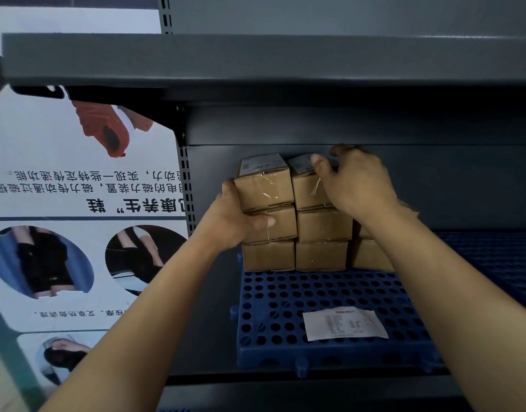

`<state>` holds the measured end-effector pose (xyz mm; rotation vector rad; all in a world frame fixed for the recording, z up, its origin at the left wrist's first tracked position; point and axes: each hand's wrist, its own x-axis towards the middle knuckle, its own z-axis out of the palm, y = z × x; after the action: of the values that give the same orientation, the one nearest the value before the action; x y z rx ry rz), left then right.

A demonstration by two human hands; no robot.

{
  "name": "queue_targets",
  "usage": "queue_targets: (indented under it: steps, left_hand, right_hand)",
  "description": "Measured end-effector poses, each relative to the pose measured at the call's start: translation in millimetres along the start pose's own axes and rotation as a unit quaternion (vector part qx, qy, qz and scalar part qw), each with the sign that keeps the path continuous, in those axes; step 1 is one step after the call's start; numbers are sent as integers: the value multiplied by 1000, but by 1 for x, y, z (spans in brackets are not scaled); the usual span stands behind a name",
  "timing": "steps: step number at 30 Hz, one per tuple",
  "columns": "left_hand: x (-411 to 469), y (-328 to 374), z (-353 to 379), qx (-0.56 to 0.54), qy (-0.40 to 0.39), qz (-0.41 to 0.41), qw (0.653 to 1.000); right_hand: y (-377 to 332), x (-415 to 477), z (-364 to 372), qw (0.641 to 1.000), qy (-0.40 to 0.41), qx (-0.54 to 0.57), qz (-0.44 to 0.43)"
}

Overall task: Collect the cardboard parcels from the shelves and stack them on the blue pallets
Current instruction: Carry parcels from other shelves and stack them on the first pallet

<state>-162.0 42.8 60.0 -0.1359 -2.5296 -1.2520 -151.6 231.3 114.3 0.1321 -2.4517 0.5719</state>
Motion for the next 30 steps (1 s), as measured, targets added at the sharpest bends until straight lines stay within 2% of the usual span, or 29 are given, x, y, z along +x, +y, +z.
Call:
queue_targets:
  steps: [8, 13, 17, 23, 26, 30]
  left_hand:
    - [-5, 5, -4, 15, 7, -5, 1000]
    - [-12, 16, -11, 49, 40, 4, 998]
    - [-21, 31, -17, 115, 104, 48, 987]
    - [-33, 55, -23, 210, 186, 157, 947]
    - [-44, 69, -22, 220, 188, 228, 930]
    - [-61, 86, -14, 220, 152, 295, 917]
  right_hand:
    - [-4, -2, -2, 1000, 5, 2, -5]
    - [-9, -7, -5, 999, 13, -24, -19]
    - [-18, -14, -9, 994, 31, -85, -60]
    - [-30, -26, -20, 987, 42, -115, -104]
    - [-31, -34, -28, 984, 31, -137, -111]
    - [-22, -48, -36, 978, 41, -178, -100]
